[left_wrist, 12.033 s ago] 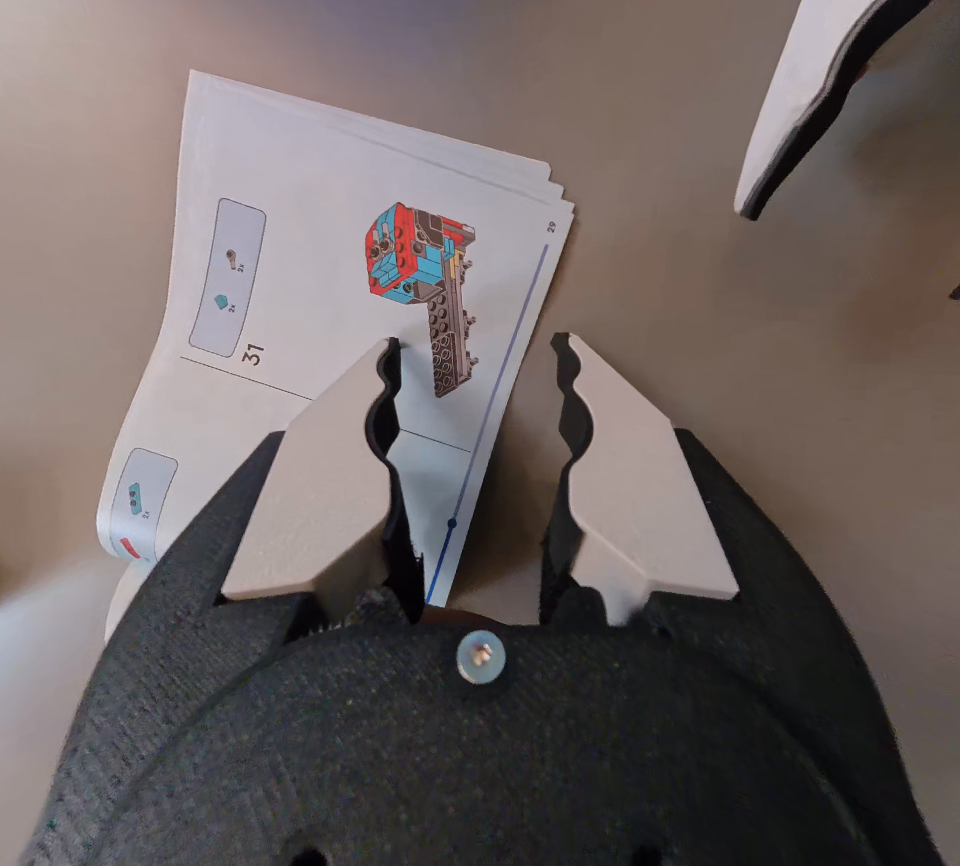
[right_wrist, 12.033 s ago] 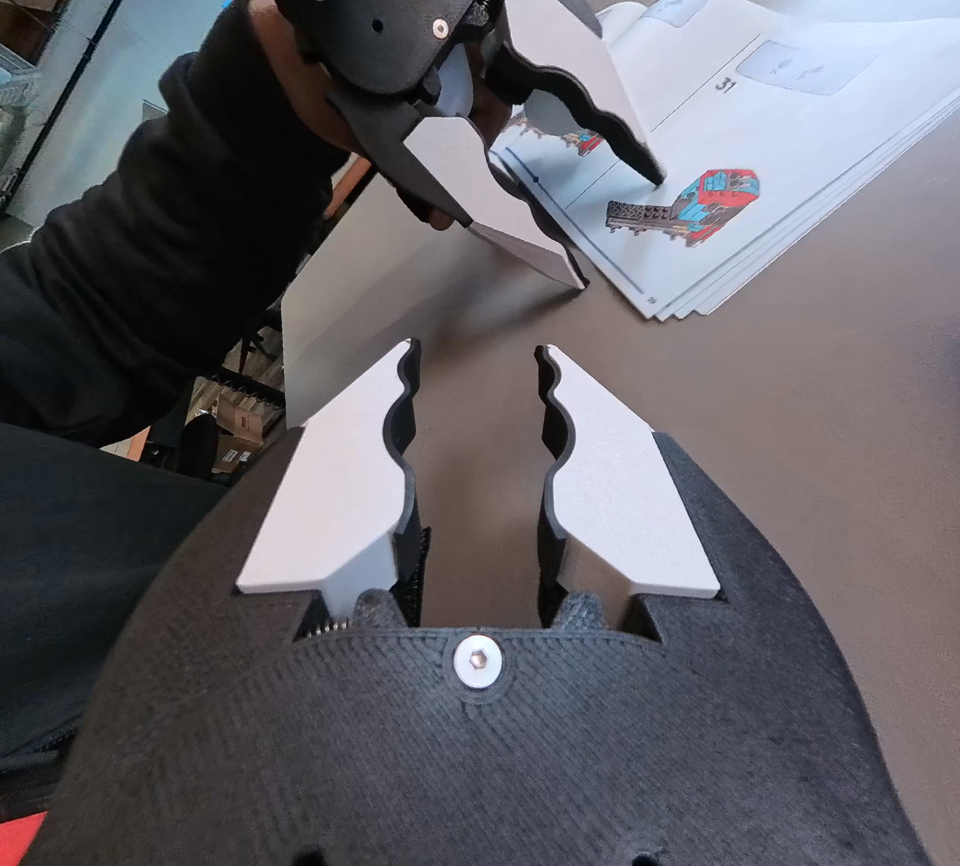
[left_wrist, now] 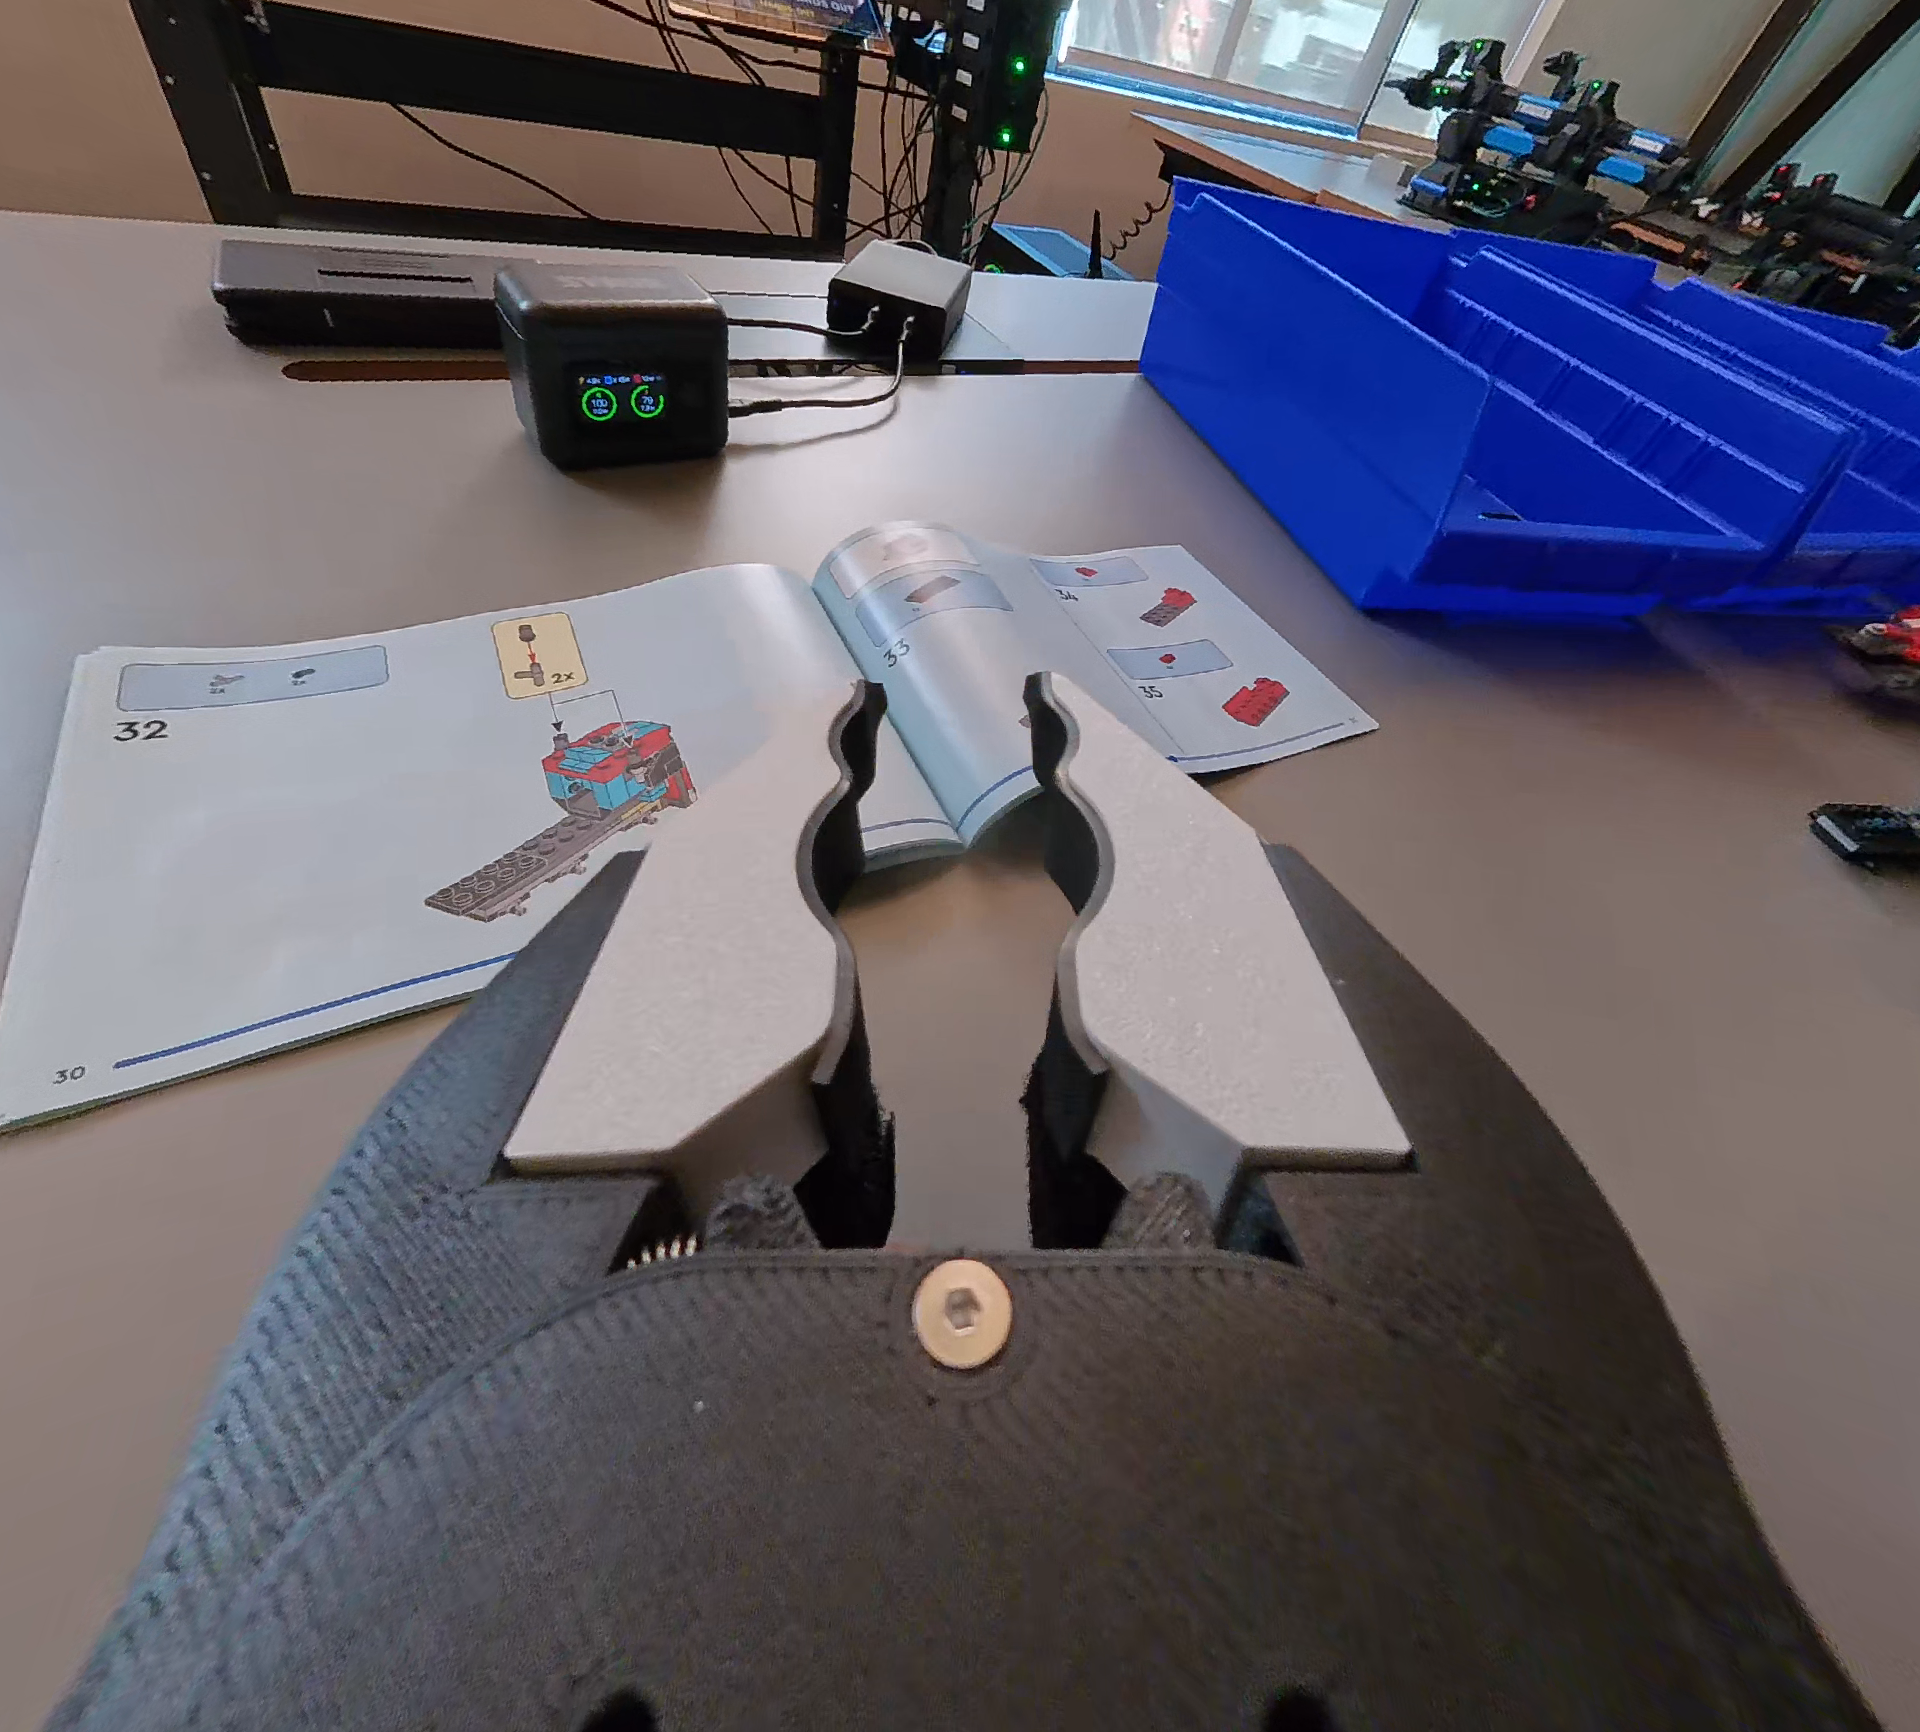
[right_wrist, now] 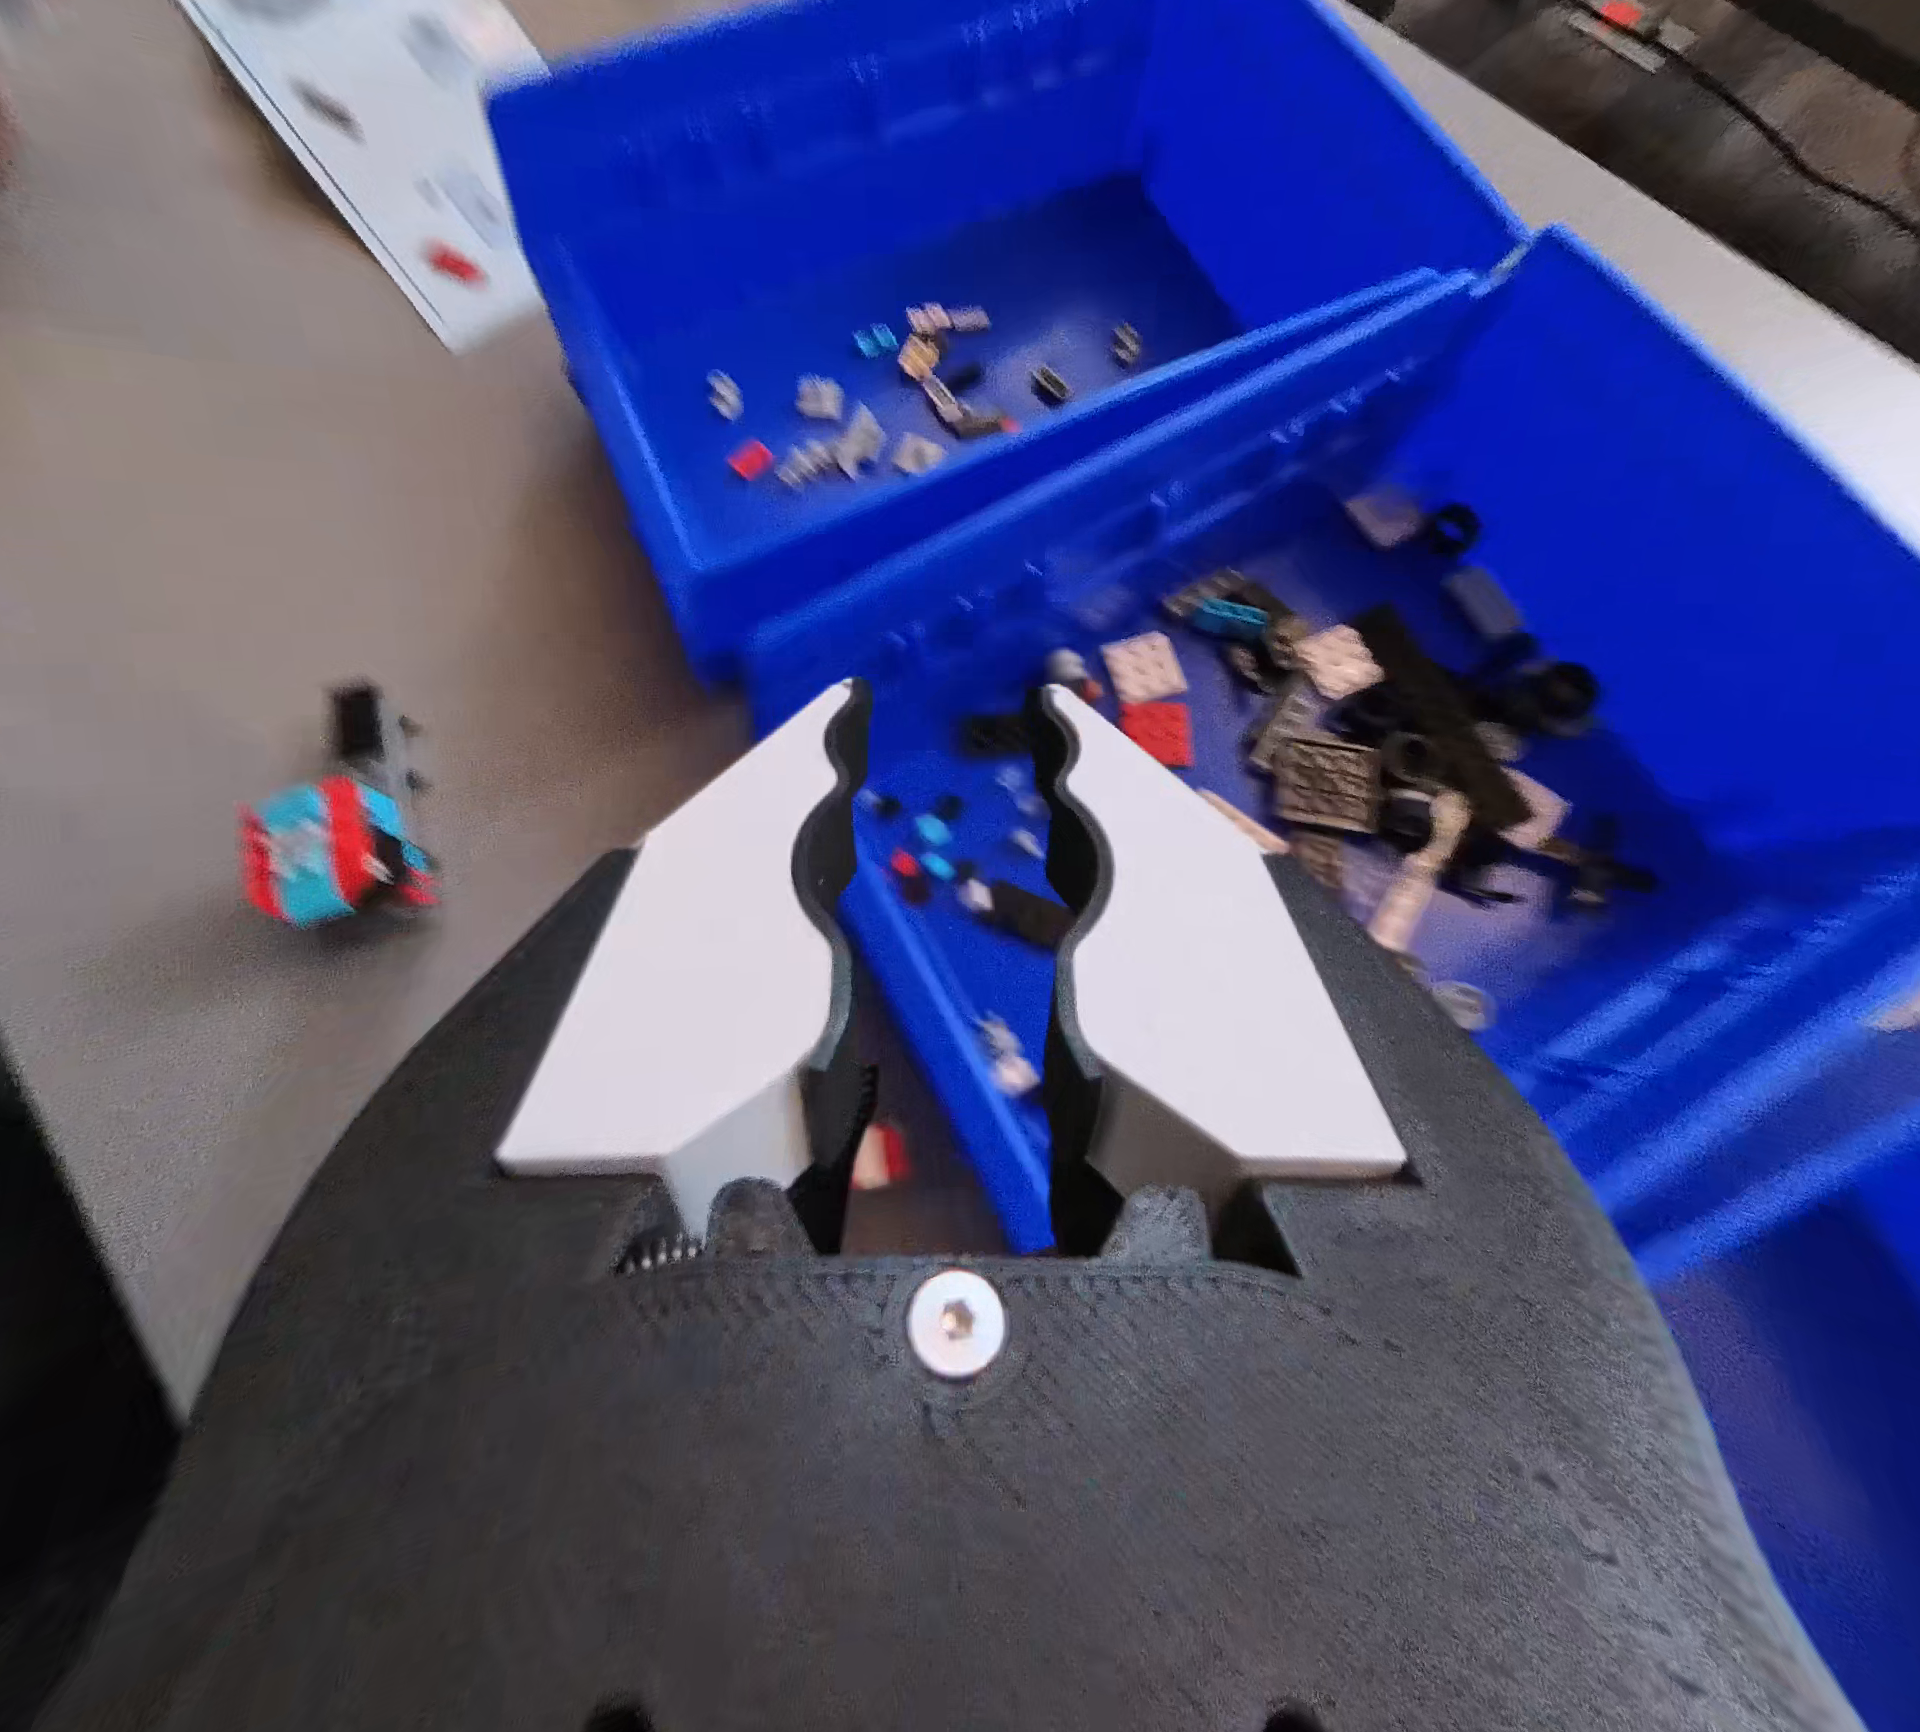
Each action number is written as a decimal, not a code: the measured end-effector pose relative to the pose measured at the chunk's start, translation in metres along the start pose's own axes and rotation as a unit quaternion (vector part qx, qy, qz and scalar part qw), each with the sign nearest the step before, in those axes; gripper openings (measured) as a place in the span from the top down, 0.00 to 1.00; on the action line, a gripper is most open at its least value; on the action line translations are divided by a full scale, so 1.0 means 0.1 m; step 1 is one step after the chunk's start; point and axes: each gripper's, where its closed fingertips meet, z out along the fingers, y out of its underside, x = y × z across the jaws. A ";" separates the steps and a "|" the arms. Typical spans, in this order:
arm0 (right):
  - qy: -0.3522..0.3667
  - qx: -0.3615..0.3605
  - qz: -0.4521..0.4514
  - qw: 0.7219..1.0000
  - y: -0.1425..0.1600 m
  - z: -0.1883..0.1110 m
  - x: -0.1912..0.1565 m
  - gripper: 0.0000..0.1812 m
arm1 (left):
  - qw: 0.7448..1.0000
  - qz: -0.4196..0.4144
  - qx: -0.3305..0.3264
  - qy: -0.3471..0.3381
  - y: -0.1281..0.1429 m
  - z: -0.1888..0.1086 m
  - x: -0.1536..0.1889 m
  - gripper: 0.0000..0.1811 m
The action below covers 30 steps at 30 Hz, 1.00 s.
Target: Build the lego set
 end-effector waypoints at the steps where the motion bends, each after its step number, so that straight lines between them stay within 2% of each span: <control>1: 0.011 -0.029 -0.032 0.999 0.06 -0.02 0.12 0.84 | 1.000 -0.002 -0.002 0.001 0.00 0.00 0.00 0.84; 6: -0.028 -0.155 -0.183 0.970 0.41 0.12 0.36 0.87 | 1.000 -0.021 -0.006 0.001 0.01 0.01 -0.04 0.84; 12: -0.109 -0.247 -0.309 0.912 0.82 0.53 0.37 0.90 | 0.999 -0.017 0.001 -0.027 0.00 0.00 -0.10 0.84; 17: -0.149 -0.303 -0.372 0.865 1.07 0.74 0.39 0.92 | 0.998 -0.016 -0.003 -0.053 0.02 0.00 -0.14 0.84; 30: -0.163 -0.331 -0.364 0.855 1.24 0.82 0.50 0.93 | 0.998 -0.021 -0.017 -0.063 0.06 0.01 -0.15 0.84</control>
